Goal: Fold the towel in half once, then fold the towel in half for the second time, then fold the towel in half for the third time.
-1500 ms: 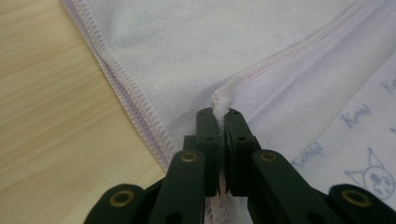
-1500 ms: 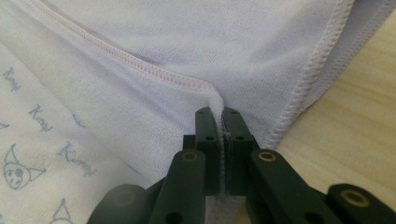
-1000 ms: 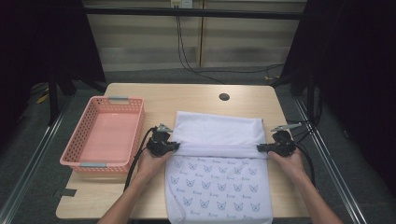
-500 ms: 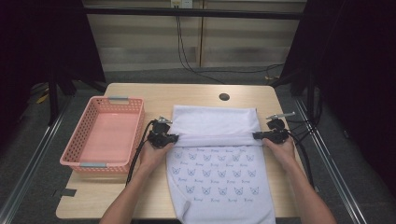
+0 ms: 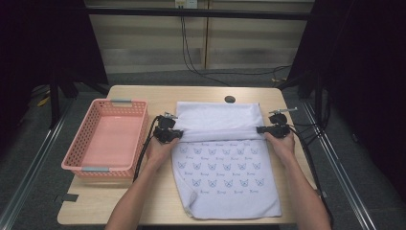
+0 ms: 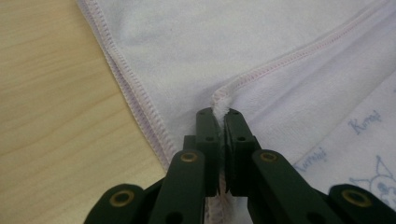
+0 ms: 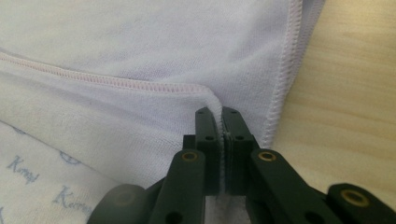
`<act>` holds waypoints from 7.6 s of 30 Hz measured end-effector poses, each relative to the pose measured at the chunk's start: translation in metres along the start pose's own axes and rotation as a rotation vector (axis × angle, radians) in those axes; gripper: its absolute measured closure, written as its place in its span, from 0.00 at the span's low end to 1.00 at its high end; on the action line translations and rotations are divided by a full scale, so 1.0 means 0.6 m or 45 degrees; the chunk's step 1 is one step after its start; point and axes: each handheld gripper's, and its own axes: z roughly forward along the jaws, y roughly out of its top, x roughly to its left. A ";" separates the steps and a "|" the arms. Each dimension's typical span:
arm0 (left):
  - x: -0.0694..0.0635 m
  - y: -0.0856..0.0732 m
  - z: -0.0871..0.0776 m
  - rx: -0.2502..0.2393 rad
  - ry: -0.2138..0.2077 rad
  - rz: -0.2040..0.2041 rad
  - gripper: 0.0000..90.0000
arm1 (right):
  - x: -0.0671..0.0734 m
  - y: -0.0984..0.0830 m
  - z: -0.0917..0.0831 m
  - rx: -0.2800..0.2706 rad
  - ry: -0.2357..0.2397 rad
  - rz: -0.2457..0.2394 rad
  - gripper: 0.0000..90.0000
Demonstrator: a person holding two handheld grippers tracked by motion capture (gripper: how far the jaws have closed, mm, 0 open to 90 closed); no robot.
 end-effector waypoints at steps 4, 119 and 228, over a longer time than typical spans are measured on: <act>0.000 0.003 -0.016 -0.046 -0.063 -0.019 0.96 | 0.002 0.002 -0.013 -0.058 0.027 -0.027 0.97; 0.000 -0.030 -0.050 -0.056 -0.159 0.037 0.51 | -0.006 -0.057 -0.087 0.004 0.108 -0.261 0.55; -0.075 -0.089 -0.148 -0.109 -0.356 0.160 0.56 | 0.185 -0.202 -0.217 -0.072 0.314 -0.399 0.50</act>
